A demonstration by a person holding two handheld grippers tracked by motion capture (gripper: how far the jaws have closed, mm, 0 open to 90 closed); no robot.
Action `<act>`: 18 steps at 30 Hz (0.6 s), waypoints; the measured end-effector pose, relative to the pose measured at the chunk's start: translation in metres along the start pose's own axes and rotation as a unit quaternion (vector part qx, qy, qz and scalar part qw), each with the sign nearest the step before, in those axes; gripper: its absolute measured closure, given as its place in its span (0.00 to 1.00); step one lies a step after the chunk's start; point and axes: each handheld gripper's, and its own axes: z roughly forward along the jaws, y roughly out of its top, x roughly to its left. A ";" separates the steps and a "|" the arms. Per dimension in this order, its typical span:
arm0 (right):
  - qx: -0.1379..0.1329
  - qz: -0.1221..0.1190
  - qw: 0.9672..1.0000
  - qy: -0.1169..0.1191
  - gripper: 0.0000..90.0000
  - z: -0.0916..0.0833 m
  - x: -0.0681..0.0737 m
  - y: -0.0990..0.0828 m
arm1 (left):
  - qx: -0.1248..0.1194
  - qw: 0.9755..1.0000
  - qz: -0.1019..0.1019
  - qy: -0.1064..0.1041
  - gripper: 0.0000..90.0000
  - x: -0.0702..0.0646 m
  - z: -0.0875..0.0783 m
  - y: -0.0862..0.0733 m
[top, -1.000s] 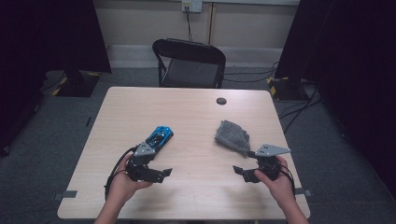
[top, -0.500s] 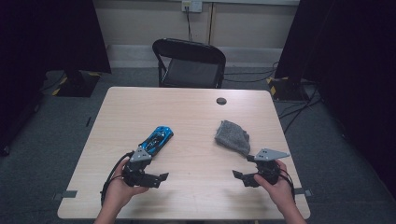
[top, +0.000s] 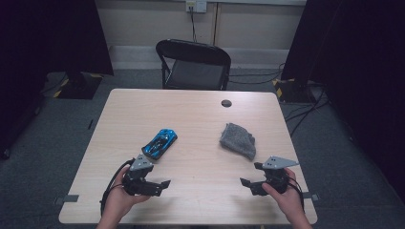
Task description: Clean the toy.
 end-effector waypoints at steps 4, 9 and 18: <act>0.002 -0.001 1.000 0.000 0.16 0.000 0.001 -0.003 | 0.001 1.000 0.003 -0.003 0.12 0.000 -0.001 -0.004; 0.004 -0.002 1.000 0.000 0.16 0.001 0.003 -0.007 | -0.002 1.000 0.000 -0.007 0.13 0.000 -0.001 -0.010; 0.011 -0.004 1.000 0.000 0.16 0.004 0.005 -0.015 | 0.002 1.000 0.007 -0.001 0.14 0.004 -0.001 -0.023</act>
